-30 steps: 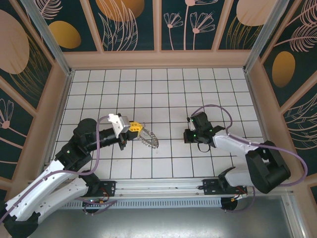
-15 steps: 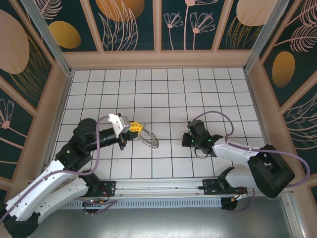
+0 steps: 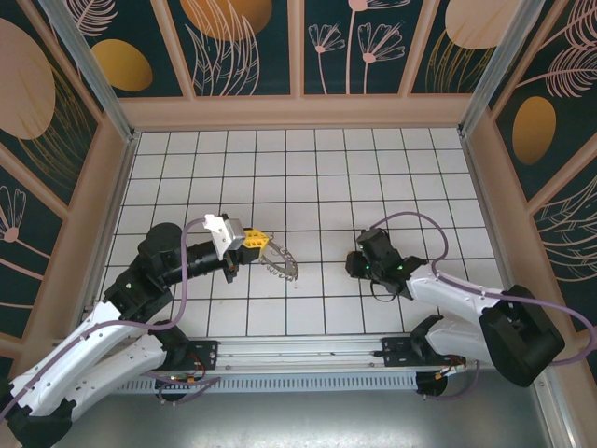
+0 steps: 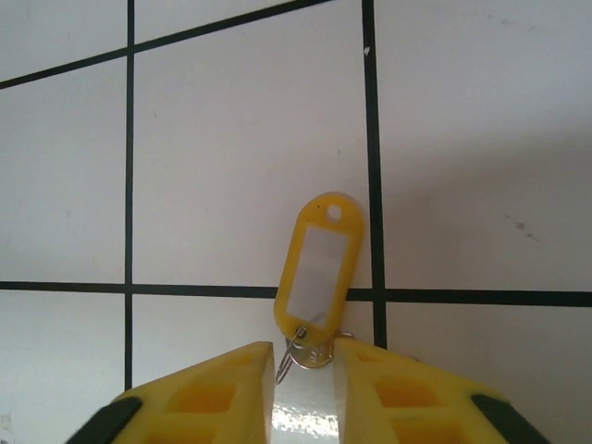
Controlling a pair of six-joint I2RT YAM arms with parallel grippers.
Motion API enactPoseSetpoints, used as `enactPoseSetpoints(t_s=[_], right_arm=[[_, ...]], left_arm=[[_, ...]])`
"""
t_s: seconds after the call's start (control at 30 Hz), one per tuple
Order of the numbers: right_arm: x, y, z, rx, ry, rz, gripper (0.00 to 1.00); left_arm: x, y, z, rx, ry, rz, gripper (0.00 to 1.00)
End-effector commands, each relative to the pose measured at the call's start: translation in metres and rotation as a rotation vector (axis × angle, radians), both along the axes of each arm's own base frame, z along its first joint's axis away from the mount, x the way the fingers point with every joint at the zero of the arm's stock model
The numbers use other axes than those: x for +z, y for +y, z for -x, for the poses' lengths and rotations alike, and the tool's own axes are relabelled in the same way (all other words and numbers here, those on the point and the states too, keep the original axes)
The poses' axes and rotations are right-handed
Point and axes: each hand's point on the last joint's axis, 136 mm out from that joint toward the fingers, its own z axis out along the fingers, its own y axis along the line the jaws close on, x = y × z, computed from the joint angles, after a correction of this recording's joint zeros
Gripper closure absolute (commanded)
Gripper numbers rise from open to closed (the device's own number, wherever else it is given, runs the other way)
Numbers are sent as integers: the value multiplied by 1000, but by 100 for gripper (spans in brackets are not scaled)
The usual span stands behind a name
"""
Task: Put the keys on the keyring
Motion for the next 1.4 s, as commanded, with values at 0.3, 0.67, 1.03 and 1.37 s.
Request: enactPoseSetpoints(t_s=[0.3,0.67,1.03,1.37], right_arm=[[36,1,-29,101,9,125,66],[10,7,-30,222,149,163,67],[-16,10,-21,255,217,180,74],[-24,8,-14,256,240,176,80]], left_arm=[[17,0,5,-18,-35,48,100],[16,2,5,-8,-34,41,100],[18,3,7,-15,-37,48,100],[18,2,7,-18,-35,52,100]])
